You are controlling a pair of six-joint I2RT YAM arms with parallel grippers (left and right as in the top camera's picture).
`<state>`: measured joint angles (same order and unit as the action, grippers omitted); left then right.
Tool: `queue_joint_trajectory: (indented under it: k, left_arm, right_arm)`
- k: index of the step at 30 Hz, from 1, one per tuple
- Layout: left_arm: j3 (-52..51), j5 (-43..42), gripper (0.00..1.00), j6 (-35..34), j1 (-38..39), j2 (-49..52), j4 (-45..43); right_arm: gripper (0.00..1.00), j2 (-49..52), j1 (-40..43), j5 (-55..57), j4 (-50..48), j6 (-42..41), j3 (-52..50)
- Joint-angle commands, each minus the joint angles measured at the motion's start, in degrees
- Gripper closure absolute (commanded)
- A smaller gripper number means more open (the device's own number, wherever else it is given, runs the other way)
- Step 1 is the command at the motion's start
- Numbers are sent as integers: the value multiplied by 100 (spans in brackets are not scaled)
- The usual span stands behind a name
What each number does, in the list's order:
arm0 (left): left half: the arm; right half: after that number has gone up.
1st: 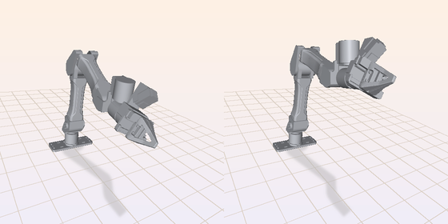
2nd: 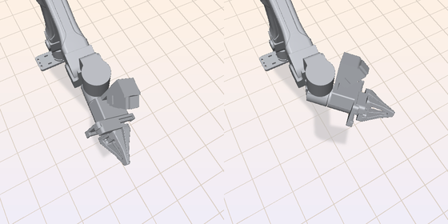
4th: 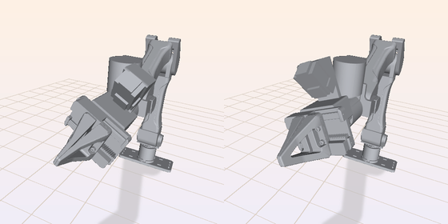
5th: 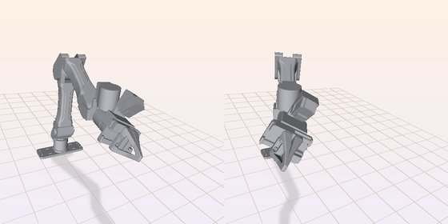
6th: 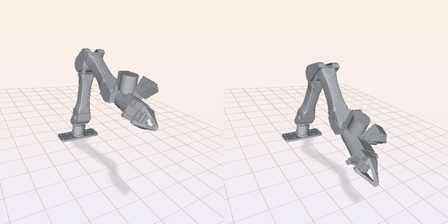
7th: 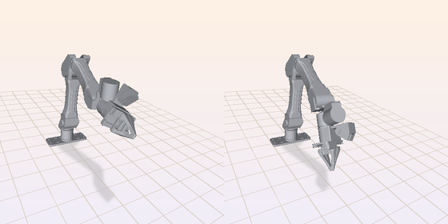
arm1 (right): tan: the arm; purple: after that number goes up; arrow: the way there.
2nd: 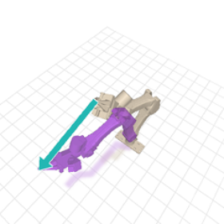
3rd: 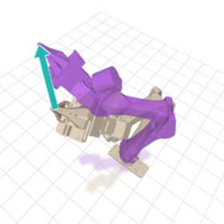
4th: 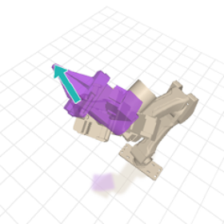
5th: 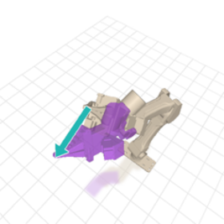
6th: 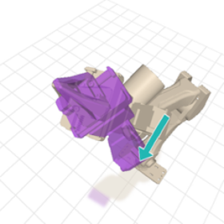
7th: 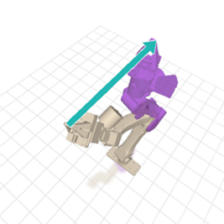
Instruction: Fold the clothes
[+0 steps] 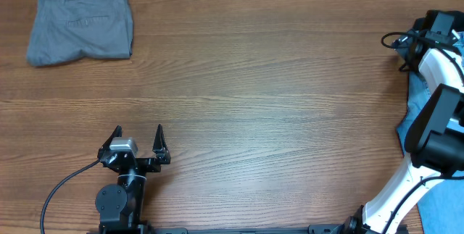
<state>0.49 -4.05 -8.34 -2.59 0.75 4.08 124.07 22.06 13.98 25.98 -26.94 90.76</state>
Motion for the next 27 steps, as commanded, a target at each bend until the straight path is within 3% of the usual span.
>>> queue_joint_trajectory:
  k: [1,4,7,11,14,15,16,27]
  left_arm:
    - [-22,-39,0,61,48,-50,0]
    - [-22,-39,0,61,48,-50,0]
    - [-22,-42,0,61,48,-50,0]
    - [-22,-39,0,61,48,-50,0]
    - [-22,-39,0,61,48,-50,0]
    - [-22,-39,0,61,48,-50,0]
    - [-22,-42,0,61,48,-50,0]
    - [-22,-39,0,61,48,-50,0]
  right_arm:
    - [12,192,74,181,-111,-11,103]
    - [20,378,96,142,-98,-11,103]
    - [33,422,96,262,-24,-11,103]
    - [64,420,96,684,57,-4,116]
    - [79,420,96,846,195,44,131]
    - [91,413,94,844,286,92,164]
    - [96,398,94,844,413,168,232]
    - [96,-273,-162,98,1104,1049,1058]
